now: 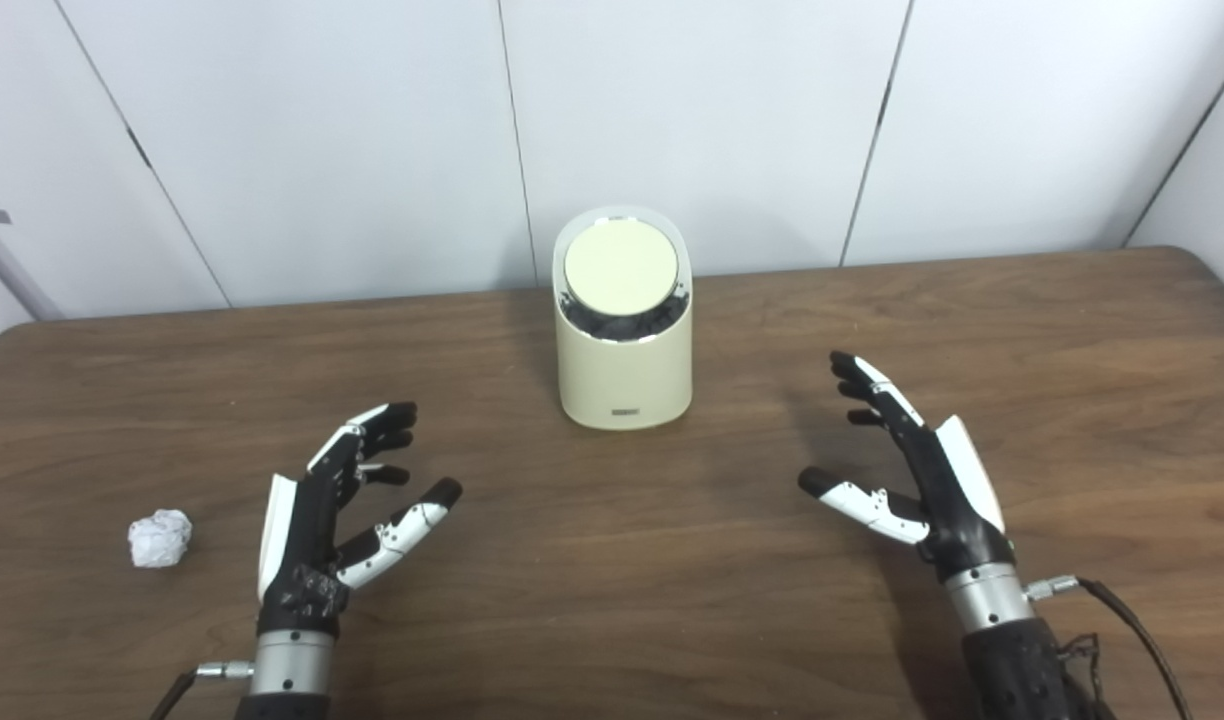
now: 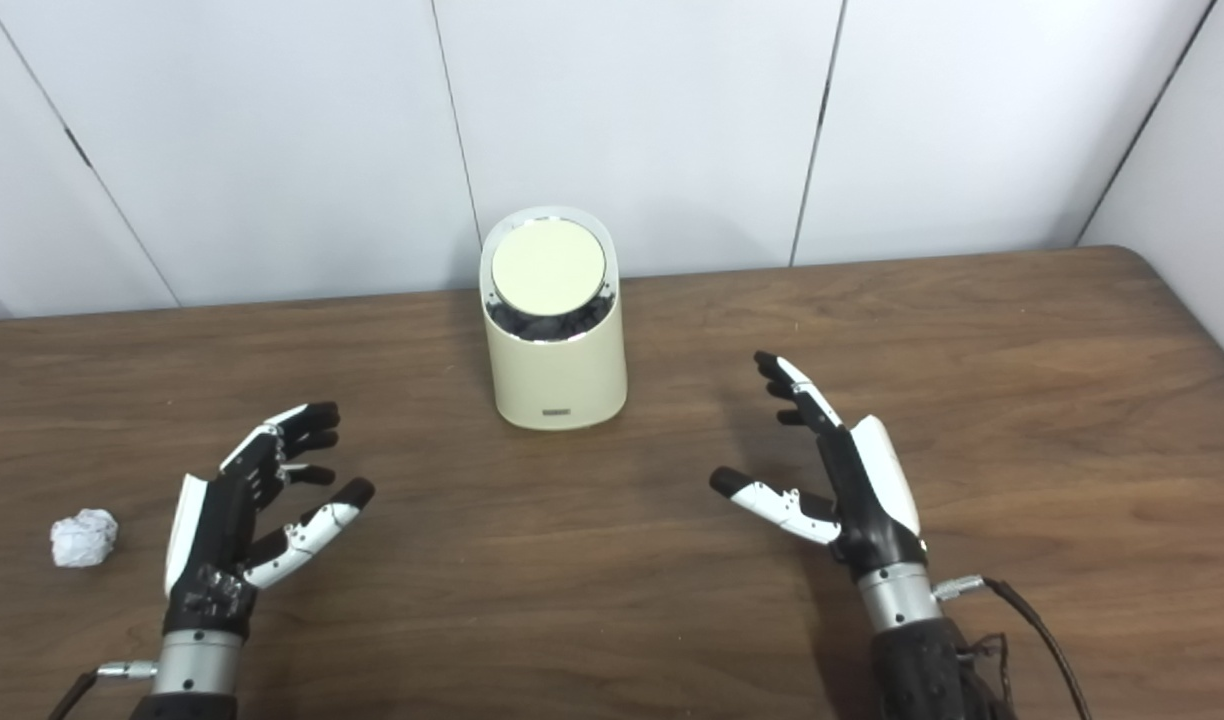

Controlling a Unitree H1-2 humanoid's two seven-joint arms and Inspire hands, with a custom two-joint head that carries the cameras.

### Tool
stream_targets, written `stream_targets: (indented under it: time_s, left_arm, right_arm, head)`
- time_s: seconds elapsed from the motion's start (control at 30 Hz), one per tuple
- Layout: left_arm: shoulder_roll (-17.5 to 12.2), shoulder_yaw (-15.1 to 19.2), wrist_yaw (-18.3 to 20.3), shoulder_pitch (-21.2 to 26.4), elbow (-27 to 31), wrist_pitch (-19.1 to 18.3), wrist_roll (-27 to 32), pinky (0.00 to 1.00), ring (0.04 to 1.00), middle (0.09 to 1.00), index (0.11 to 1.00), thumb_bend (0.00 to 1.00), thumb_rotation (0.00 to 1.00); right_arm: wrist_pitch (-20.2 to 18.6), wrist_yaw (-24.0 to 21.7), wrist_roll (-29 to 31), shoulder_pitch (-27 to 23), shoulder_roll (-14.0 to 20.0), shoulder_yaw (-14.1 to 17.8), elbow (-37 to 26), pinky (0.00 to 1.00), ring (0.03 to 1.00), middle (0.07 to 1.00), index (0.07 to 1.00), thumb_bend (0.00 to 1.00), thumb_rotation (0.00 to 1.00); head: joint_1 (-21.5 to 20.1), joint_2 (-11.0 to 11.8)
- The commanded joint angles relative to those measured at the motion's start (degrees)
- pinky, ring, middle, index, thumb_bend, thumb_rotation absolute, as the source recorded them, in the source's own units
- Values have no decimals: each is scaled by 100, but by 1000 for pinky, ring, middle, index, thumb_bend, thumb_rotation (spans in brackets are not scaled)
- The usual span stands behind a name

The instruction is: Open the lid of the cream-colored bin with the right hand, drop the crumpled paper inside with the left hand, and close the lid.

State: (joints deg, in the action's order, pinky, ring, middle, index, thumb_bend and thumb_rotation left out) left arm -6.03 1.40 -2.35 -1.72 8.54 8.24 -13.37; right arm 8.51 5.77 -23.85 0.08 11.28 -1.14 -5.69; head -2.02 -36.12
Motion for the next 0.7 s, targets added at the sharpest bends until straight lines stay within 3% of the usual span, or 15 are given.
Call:
stream_targets:
  time_s: [0.0, 0.27, 0.5, 0.67]
  left_arm:
    - [40, -17, -62, 49, 204, 144, 16, 626, 762, 785, 775, 743, 355]
    - [187, -81, -95, 96, 210, 36, -123, 638, 771, 789, 784, 758, 361]
    - [383, -148, -139, 178, 204, 20, -184, 637, 754, 786, 777, 782, 362]
    - [474, -158, -184, 194, 171, 57, -267, 640, 752, 782, 775, 795, 364]
  right_arm:
    - [257, 48, 98, -95, 68, 57, -134, 766, 856, 883, 889, 801, 741]
    - [268, 13, 171, -124, 209, 132, -91, 790, 868, 888, 888, 793, 762]
    - [476, 13, 305, -164, 421, 239, 106, 806, 878, 889, 890, 758, 757]
    - [563, -46, 438, -167, 522, 277, 206, 817, 885, 900, 905, 754, 758]
  head:
    - [51, 6]
    - [82, -66]
    - [704, -193]
    - [854, -208]
